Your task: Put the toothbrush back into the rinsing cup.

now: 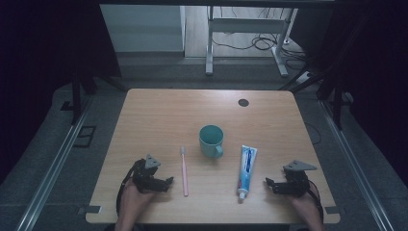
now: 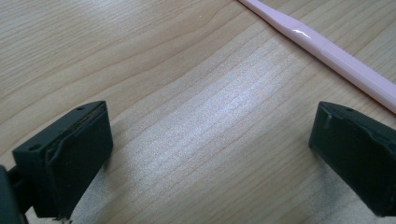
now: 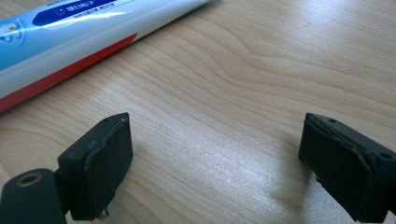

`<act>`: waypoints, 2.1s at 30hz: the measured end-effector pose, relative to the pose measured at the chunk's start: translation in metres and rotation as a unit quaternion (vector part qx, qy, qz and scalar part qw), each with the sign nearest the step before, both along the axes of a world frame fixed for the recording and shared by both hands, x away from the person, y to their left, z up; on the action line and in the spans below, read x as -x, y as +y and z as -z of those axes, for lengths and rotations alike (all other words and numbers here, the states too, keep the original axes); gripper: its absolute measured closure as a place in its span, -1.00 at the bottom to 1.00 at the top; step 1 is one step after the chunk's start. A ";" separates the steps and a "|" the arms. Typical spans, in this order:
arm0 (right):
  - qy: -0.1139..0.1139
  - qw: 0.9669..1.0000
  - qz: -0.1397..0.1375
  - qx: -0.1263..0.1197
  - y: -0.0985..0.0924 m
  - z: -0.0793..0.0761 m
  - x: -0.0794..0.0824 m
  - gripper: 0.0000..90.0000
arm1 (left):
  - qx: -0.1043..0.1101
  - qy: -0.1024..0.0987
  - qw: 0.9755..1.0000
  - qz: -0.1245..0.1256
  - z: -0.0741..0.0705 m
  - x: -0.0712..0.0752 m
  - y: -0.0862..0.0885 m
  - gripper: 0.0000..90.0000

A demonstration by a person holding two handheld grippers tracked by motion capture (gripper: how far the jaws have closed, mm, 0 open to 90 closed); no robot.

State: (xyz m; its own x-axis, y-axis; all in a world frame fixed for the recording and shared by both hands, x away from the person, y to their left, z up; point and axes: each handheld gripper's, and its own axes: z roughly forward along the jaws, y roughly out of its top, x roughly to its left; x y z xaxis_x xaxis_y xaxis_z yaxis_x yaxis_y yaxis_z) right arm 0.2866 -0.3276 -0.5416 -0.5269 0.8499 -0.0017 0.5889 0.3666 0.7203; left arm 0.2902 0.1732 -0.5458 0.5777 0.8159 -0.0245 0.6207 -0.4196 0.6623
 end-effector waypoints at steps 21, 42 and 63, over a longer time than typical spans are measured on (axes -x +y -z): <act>-0.001 1.000 0.001 0.000 0.000 0.000 0.000 -0.79 | 0.005 -0.006 1.000 -0.001 -0.003 0.002 -0.001 -0.70; 0.000 1.000 0.001 0.000 0.000 0.000 0.000 -0.79 | 0.031 0.001 0.999 0.016 -0.014 0.004 0.000 0.44; 0.000 1.000 -0.001 -0.001 0.000 0.000 -0.001 -0.79 | 0.034 0.002 0.997 0.063 -0.030 0.013 -0.029 0.99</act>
